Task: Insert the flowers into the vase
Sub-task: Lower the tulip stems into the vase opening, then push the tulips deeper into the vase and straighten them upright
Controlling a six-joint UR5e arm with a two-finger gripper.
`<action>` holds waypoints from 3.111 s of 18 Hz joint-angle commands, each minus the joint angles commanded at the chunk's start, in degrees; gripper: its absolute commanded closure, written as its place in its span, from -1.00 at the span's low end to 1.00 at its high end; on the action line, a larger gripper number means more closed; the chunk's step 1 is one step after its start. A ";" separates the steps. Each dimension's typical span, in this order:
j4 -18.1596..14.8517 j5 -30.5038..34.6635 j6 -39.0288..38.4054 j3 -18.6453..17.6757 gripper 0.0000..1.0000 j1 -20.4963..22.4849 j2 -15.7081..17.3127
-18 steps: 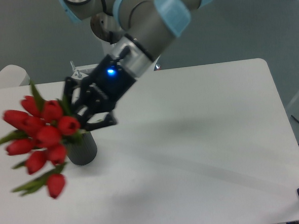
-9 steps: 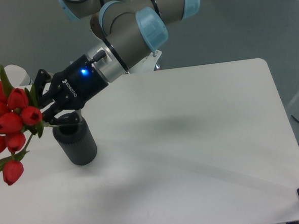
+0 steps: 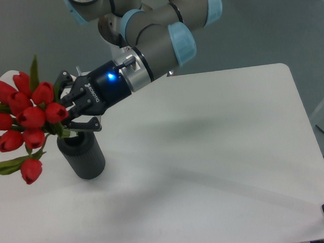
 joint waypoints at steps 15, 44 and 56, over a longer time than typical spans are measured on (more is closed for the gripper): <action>0.18 0.17 5.79 -6.06 0.74 -0.97 0.26; 0.09 0.35 18.20 -15.90 0.74 2.46 0.26; 0.09 0.88 18.28 -16.96 0.65 1.58 -1.14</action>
